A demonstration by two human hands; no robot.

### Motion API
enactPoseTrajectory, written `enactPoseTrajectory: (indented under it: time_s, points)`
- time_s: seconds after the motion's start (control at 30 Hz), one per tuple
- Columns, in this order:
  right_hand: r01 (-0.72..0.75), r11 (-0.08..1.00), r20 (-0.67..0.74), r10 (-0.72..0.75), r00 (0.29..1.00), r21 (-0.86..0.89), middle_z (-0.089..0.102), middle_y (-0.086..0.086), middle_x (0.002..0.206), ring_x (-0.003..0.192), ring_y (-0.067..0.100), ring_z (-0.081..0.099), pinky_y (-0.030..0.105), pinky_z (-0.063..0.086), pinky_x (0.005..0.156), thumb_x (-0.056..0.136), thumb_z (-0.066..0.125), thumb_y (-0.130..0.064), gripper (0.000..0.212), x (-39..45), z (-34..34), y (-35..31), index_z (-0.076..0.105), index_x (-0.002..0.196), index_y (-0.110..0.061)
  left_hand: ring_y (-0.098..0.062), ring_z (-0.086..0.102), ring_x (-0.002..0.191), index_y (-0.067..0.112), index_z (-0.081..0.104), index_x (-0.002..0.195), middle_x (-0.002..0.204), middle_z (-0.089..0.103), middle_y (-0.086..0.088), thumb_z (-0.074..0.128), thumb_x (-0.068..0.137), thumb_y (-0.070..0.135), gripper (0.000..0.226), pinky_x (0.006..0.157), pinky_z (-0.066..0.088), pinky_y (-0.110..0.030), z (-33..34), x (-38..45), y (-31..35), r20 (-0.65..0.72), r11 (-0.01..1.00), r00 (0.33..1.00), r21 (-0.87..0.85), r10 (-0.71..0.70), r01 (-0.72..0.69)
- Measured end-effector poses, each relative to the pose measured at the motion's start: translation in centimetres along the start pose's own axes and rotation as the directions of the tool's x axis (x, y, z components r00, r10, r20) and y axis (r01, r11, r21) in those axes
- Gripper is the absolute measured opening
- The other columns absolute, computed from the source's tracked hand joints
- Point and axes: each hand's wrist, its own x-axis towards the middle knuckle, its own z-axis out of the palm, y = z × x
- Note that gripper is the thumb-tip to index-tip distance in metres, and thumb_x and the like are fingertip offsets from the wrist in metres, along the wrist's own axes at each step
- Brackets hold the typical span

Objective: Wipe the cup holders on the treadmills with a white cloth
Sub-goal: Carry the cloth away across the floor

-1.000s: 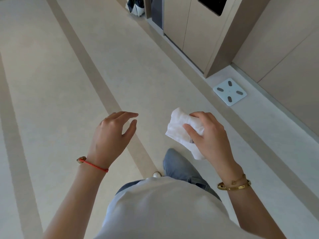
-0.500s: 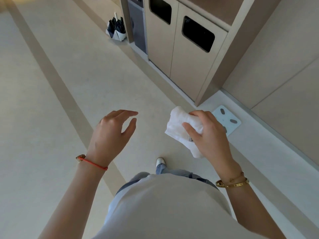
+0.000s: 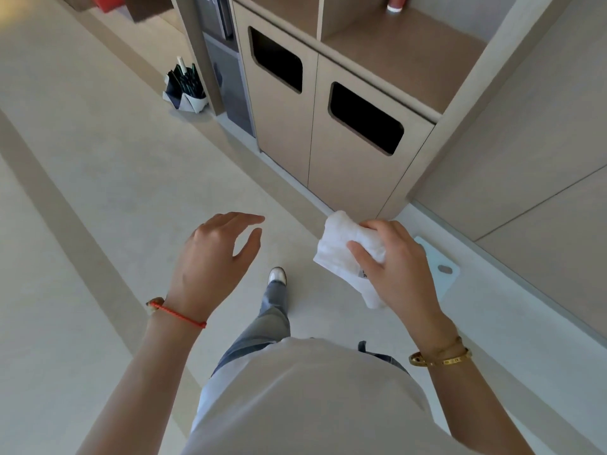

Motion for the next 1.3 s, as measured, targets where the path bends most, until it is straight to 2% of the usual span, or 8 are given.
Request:
enactPoseTrajectory:
  time_s: [0.2,0.33,0.4,0.57,0.73,0.9,1.07,1.3]
  points:
    - [-0.068,0.996,-0.092,0.072,0.993,0.05,0.058,-0.004,0.111,0.094,0.018,0.058,0.026,0.043,0.07,0.091,0.061,-0.043,0.033,12.9,2.0,-1.7,0.059,0.116,-0.022,-0.021,0.07,0.099,0.014,0.073,0.114,0.108,0.074,0.0,0.06,0.096,0.019,0.023,0.082,0.059,-0.038,0.7,14.6,-5.0,0.04,0.991,0.99,-0.026,0.132,-0.131]
    - [-0.14,0.989,-0.149,0.146,0.978,0.045,0.057,-0.003,0.114,0.093,0.018,0.057,0.026,0.042,0.069,0.092,0.06,-0.043,0.034,20.1,2.4,-2.4,0.058,0.117,-0.021,-0.022,0.07,0.099,0.013,0.072,0.115,0.109,0.074,-0.002,0.062,0.095,0.018,0.023,0.083,0.056,-0.032,1.5,24.0,-7.1,0.081,0.972,0.968,-0.023,0.236,-0.235]
    - [-0.175,0.984,-0.181,0.18,0.967,0.042,0.057,-0.002,0.114,0.093,0.02,0.058,0.027,0.044,0.071,0.092,0.06,-0.042,0.034,22.8,2.4,-2.3,0.058,0.117,-0.02,-0.022,0.07,0.099,0.014,0.072,0.116,0.11,0.074,-0.002,0.058,0.095,0.022,0.026,0.082,0.058,-0.034,2.1,28.2,-7.3,0.112,0.958,0.951,-0.043,0.287,-0.284]
    - [-0.257,0.965,-0.251,0.259,0.933,0.042,0.055,-0.001,0.117,0.094,0.023,0.059,0.031,0.049,0.077,0.091,0.061,-0.039,0.032,28.7,2.0,-0.7,0.059,0.117,-0.019,-0.021,0.07,0.099,0.011,0.072,0.117,0.111,0.074,-0.003,0.064,0.095,0.014,0.023,0.083,0.06,-0.037,5.1,37.5,-7.3,0.162,0.913,0.899,-0.099,0.407,-0.395]
    - [-0.318,0.947,-0.31,0.313,0.898,0.035,0.049,0.001,0.12,0.092,0.021,0.059,0.027,0.049,0.075,0.09,0.063,-0.038,0.034,35.1,1.1,2.6,0.06,0.118,-0.019,-0.022,0.07,0.098,0.011,0.071,0.116,0.11,0.074,-0.005,0.061,0.095,0.015,0.024,0.083,0.059,-0.037,10.2,45.8,-6.2,0.167,0.877,0.862,-0.141,0.478,-0.459]
    - [-0.386,0.922,-0.333,0.367,0.868,0.009,0.047,0.003,0.12,0.096,0.026,0.058,0.03,0.045,0.076,0.091,0.059,-0.042,0.038,42.7,-0.9,7.2,0.059,0.122,-0.02,-0.022,0.068,0.099,0.013,0.071,0.116,0.107,0.074,-0.003,0.05,0.093,0.027,0.034,0.082,0.058,-0.039,15.8,53.7,-4.3,0.193,0.87,0.85,-0.171,0.489,-0.462]
    - [-0.4,0.916,-0.34,0.37,0.865,-0.02,0.045,0.005,0.122,0.099,0.03,0.057,0.031,0.046,0.075,0.093,0.057,-0.042,0.039,50.3,-2.7,11.9,0.057,0.126,-0.021,-0.024,0.07,0.094,0.014,0.072,0.112,0.109,0.073,-0.004,0.054,0.091,0.023,0.03,0.076,0.06,-0.039,21.4,60.4,-2.4,0.191,0.88,0.861,-0.165,0.472,-0.446]
    - [-0.468,0.883,-0.263,0.441,0.858,-0.046,0.044,0.007,0.13,0.11,0.031,0.054,0.042,0.051,0.09,0.095,0.054,-0.041,0.04,57.2,-2.5,16.8,0.052,0.129,-0.02,-0.027,0.069,0.09,0.018,0.07,0.116,0.114,0.07,-0.003,0.058,0.094,0.018,0.025,0.076,0.058,-0.041,27.6,65.2,-1.5,0.31,0.905,0.851,-0.115,0.425,-0.41]
